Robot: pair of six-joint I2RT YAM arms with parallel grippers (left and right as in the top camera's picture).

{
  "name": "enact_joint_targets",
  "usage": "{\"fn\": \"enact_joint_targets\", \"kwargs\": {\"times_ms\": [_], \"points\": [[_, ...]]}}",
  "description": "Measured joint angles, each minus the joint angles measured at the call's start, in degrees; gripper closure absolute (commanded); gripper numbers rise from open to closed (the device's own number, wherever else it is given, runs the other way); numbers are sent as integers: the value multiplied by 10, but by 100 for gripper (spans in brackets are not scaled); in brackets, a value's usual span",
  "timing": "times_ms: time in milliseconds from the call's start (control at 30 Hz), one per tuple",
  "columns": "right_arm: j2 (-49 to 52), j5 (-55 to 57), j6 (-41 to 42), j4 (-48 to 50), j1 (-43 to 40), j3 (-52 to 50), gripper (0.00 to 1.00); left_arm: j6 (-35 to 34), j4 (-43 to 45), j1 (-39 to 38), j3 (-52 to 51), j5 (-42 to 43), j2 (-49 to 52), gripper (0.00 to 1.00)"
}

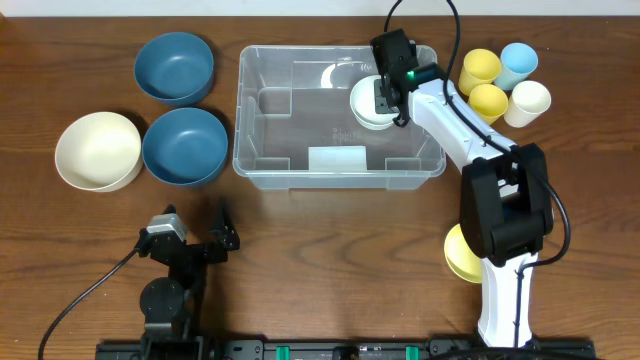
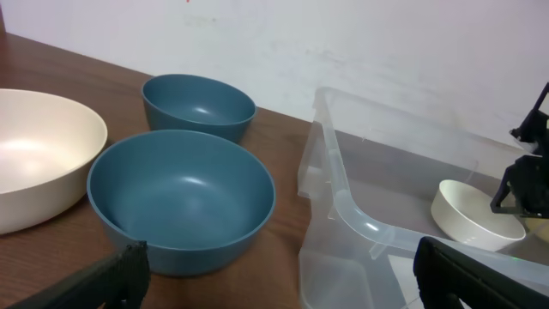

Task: Pack container
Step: 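Lower the white bowl into the container and release it, then move the right gripper to the light-blue bowl and grasp its rim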

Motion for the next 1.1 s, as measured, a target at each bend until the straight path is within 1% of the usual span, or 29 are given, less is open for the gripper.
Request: {"fn": "enact_joint_targets", "kwargs": {"times_ms": [200,300,433,600,633,700,800,1033,1100], "points": [[-8,-17,-2,-38,2,21,55,0,0,0,0,0,0,2],[-30,-39,-2,-75,8,46,50,0,0,0,0,0,0,2],[-98,-78,0,-135,19,96,45,0,0,0,0,0,0,2],[-232,-102,24,-223,22,142,44,0,0,0,0,0,0,2],[-246,-103,28,-232,18,144,44,0,0,0,0,0,0,2],[-290,-107,49,-282,-4,151,44,0,0,0,0,0,0,2],[-322,-107,78,-352,-51,151,39,0,0,0,0,0,0,2],[-329,-108,120,-523,-179,147,38,0,0,0,0,0,0,2],[-329,-107,127,-544,-212,141,39,0,0,0,0,0,0,2]]}}
